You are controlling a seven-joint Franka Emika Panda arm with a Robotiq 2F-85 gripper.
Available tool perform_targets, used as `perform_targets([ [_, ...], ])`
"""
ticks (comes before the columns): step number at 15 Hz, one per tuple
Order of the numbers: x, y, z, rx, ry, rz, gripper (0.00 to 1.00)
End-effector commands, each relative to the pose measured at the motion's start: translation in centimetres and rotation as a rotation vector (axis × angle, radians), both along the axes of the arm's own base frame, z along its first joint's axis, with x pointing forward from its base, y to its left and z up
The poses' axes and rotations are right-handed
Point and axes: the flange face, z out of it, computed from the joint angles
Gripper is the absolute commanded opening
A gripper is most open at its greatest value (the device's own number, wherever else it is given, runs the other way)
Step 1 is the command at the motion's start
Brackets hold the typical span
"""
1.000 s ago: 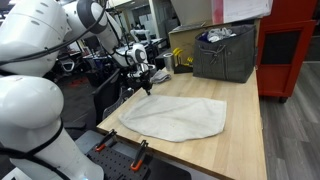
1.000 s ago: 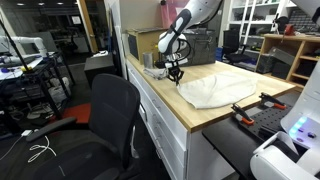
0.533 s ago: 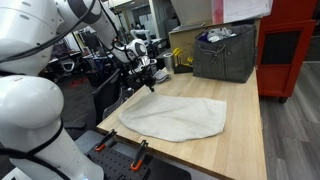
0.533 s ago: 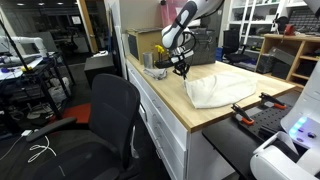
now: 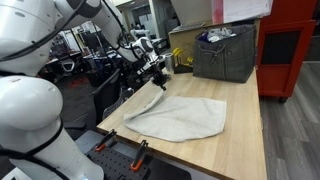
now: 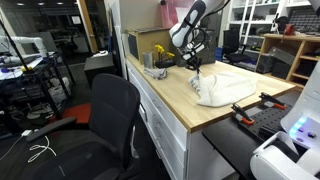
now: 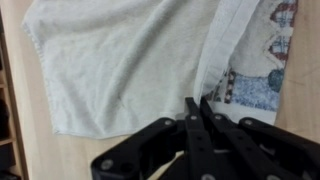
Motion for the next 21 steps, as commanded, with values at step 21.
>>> perform_targets([
  [21,-2.4,-17.2,0.2,-0.513,0.016,-0.207,0.01],
])
